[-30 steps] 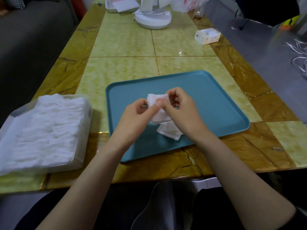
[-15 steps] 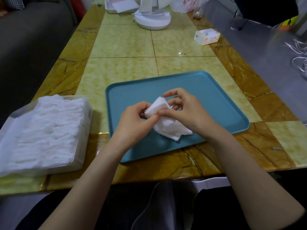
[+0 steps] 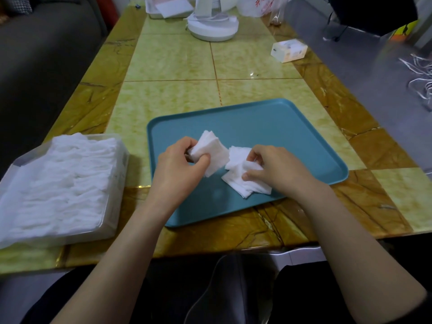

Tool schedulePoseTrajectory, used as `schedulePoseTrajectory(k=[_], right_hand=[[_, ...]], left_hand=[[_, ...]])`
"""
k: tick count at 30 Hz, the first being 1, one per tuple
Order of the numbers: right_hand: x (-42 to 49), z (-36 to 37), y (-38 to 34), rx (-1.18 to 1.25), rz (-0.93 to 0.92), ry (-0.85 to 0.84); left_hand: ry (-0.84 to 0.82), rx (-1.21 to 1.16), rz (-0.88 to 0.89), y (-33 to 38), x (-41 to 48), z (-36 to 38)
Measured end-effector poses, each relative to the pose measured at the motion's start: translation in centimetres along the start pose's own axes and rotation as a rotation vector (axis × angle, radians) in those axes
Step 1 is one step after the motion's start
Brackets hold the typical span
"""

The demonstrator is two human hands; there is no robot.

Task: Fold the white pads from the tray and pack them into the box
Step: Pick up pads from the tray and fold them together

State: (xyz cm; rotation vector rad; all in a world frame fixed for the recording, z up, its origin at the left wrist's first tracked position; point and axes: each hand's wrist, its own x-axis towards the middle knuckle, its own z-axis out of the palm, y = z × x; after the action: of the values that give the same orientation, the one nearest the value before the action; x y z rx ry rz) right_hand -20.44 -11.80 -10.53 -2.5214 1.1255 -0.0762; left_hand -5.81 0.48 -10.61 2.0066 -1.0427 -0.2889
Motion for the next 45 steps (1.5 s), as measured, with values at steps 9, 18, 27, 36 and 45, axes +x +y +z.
schedulePoseTrajectory(k=[9, 18, 27, 36, 45], right_hand=[[0.7, -0.7, -0.5, 0.415, -0.038, 0.265], [0.0, -0.2, -2.8, 0.839, -0.215, 0.197], [0.0, 0.4, -2.7, 0.684, -0.207, 0.337], [0.3, -0.1, -2.8, 0.814, -0.142, 0.429], [0.3, -0.8, -2.7, 1.331, 0.101, 0.296]], left_hand=[[0.039, 0.021, -0.04, -0.2, 0.3, -0.3], [-0.177, -0.155, -0.083, 0.1, -0.2, 0.7], [-0.306, -0.422, -0.158, 1.3, -0.6, 0.3], [-0.208, -0.37, -0.212, 0.6, -0.1, 0.4], [-0.092, -0.347, -0.244, 0.6, -0.1, 0.6]])
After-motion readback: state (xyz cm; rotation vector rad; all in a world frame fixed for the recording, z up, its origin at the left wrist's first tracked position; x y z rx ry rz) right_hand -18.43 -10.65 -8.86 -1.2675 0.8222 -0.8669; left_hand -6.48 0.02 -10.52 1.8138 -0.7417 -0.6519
